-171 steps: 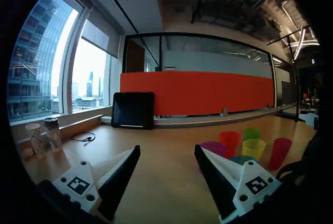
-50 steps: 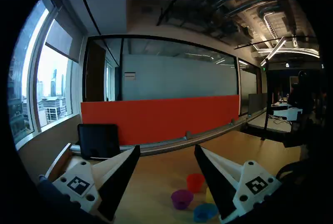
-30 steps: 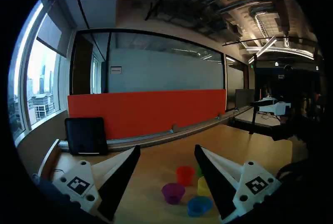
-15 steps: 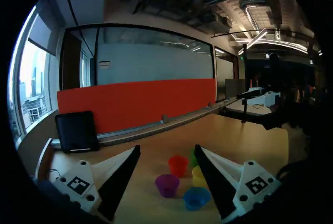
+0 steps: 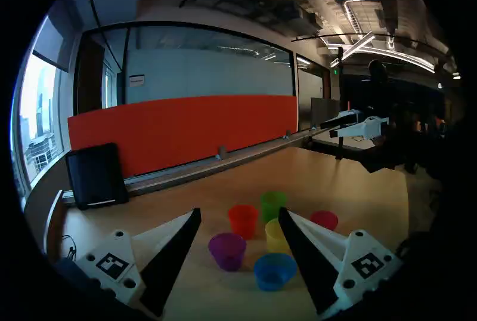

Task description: Pour water

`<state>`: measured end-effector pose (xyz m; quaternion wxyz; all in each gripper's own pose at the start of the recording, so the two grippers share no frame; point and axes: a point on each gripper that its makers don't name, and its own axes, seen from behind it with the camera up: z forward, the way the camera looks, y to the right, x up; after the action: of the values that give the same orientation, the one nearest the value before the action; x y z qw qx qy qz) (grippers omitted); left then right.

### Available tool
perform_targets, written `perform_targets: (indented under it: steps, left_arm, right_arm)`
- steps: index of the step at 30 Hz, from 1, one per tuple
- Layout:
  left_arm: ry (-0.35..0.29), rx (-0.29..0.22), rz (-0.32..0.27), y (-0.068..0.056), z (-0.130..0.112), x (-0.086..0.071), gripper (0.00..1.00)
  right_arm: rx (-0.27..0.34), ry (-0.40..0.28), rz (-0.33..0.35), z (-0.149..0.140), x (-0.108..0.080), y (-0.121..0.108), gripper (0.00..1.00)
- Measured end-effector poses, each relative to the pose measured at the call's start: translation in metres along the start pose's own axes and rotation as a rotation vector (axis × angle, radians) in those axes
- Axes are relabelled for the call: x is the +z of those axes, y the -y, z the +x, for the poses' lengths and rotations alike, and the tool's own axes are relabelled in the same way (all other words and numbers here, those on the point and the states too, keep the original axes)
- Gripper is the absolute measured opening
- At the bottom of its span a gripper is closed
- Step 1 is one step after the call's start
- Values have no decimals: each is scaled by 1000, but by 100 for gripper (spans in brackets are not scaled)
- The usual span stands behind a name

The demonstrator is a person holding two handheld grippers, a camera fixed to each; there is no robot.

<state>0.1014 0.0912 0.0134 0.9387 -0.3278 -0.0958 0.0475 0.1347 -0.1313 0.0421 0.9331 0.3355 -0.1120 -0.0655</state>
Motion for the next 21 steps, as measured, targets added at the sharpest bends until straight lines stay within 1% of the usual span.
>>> perform_targets:
  steps: [7,21]
  left_arm:
    - [42,7,-44,-12,-25,6,97]
    - [133,23,-106,-31,-70,14,97]
  right_arm:
    - [-6,37,21,-18,15,1,100]
    - [-24,108,48,-54,38,-4,100]
